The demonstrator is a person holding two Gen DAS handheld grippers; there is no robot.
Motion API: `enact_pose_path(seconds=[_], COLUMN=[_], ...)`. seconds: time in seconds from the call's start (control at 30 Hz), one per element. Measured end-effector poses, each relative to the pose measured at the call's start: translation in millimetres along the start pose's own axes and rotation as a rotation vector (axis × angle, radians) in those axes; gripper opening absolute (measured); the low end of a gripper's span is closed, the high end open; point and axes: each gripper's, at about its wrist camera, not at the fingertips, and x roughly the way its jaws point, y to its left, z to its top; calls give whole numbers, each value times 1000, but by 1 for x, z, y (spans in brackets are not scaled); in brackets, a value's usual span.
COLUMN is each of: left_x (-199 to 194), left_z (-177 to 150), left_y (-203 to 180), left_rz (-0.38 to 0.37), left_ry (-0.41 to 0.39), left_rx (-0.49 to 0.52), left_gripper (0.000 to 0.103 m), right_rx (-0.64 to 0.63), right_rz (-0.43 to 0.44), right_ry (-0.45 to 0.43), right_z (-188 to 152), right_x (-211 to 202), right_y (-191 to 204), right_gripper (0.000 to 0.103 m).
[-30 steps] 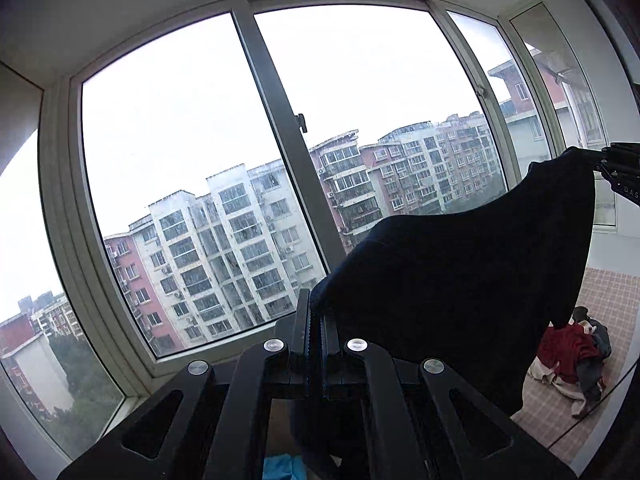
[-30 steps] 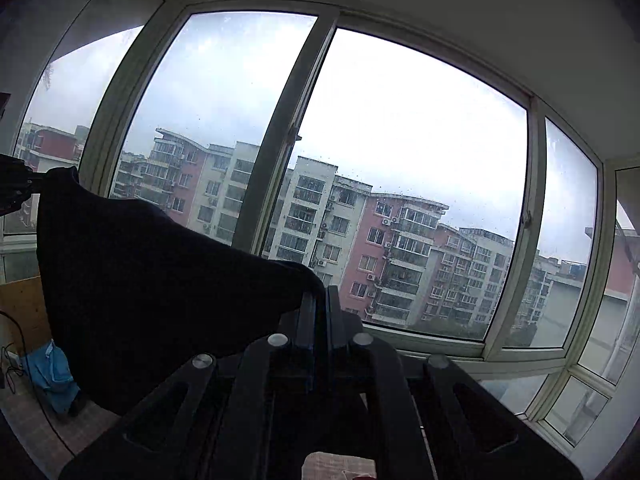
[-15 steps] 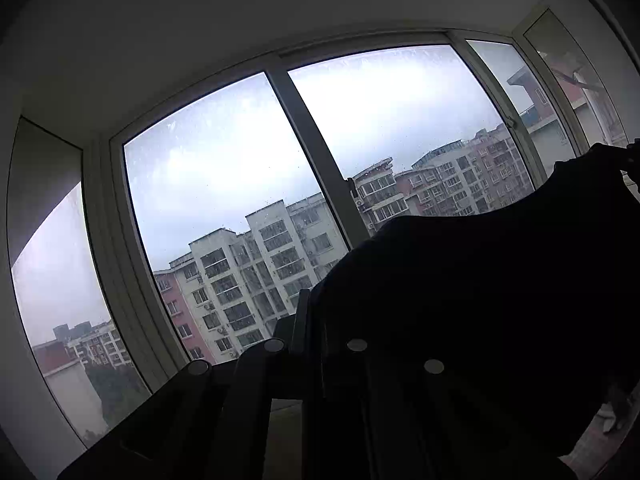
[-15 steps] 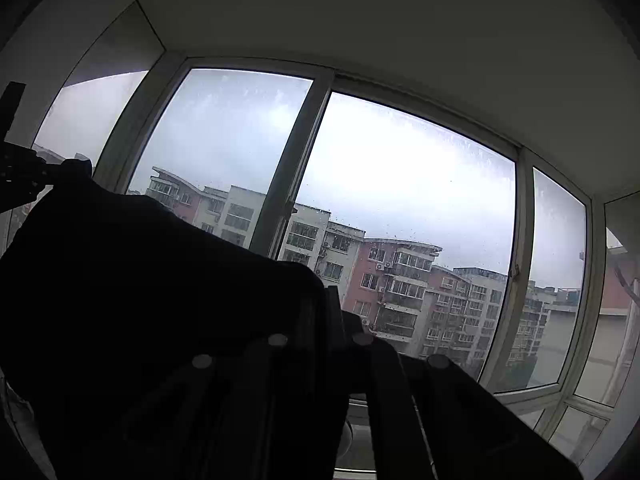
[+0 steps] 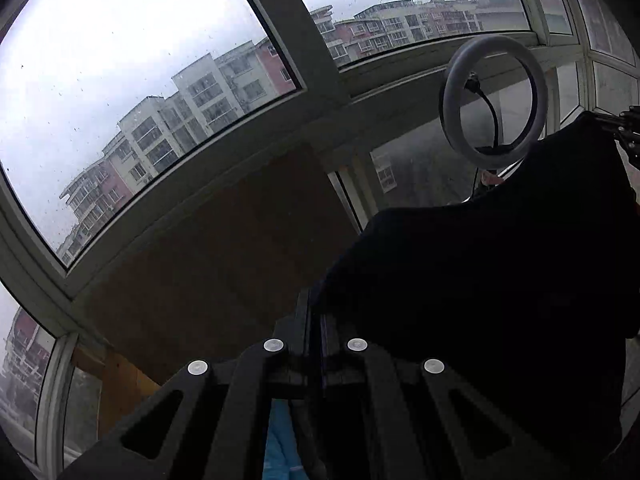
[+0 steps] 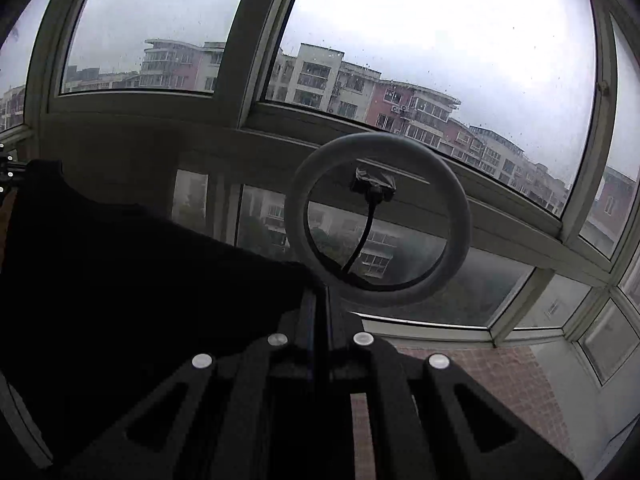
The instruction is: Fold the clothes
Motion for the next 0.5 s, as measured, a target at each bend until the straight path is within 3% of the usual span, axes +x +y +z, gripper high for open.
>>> enact_pose_path(seconds=[0.07,0.17,0.2,0.27,0.3,0.33,0.5], left_x=[69,151,161,169,169,170,179], left_z=[-25,-65,-75,-93,-104,-115,-174], left_y=[-28,-63,-64,-55,-46,-39,-20], left_rz=[-37,-61,-94,-134,-136,-139,-216], left_ry=[111,305,328,342,335,341,455], left_rx=[40,91,68,17,-3,-28,-129], left_gripper=[7,8,10,16,20,23,26], right_rx=[-51,-100,-82,-12,34,84,187], right_rz=[-17,30,51,90,100,113,156], right_ry=[90,291,337,390,401,408,557], right_z=[-36,-86,-101,-124,-132,-139,-194], right_x=[60,127,140,152,153,153,174], right_y=[24,44,44,29,17,4,-25], right_gripper=[4,5,7,24,41,52,52])
